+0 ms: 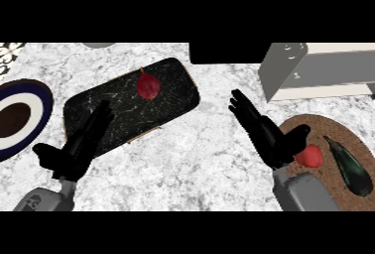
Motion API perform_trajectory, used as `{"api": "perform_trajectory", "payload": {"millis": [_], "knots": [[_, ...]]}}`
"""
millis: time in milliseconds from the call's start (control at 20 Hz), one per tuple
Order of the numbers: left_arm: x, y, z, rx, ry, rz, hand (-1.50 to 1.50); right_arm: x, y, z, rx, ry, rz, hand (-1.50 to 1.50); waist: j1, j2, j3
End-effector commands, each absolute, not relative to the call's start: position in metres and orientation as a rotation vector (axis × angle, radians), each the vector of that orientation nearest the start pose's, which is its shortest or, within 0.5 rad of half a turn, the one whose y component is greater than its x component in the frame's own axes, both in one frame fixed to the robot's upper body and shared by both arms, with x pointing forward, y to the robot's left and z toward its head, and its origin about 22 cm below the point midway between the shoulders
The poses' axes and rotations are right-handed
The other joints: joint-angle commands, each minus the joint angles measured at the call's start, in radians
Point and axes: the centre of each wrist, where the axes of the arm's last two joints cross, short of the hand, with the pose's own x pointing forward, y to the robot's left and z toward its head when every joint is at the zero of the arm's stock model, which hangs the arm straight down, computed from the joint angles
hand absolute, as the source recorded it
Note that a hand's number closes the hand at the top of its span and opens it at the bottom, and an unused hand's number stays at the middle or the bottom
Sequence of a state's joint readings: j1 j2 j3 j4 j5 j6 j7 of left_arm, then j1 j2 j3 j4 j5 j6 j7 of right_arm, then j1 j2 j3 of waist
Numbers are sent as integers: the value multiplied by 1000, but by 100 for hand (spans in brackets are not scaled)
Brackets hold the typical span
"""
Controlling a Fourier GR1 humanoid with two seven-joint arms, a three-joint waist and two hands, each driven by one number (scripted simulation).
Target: Pick the bell pepper from the placemat and place it in the tiered shelf
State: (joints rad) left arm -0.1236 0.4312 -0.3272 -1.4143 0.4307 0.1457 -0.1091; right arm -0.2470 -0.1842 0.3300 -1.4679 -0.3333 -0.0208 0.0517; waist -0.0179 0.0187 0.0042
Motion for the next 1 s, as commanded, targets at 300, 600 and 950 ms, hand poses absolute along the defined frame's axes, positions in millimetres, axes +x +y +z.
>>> {"api": "perform_trajectory", "payload": {"millis": [300,600,950], "knots": [[270,293,28,119,-1555,-165,0,314,-305,153,-196,-1773,808,150,-16,-43,-23],[266,280,53,110,-1578,-178,0,292,-392,88,81,-1631,783,-150,29,-16,-1],[250,292,51,122,-1567,-175,0,271,-433,115,64,-1675,986,-150,19,-21,-4]]}}
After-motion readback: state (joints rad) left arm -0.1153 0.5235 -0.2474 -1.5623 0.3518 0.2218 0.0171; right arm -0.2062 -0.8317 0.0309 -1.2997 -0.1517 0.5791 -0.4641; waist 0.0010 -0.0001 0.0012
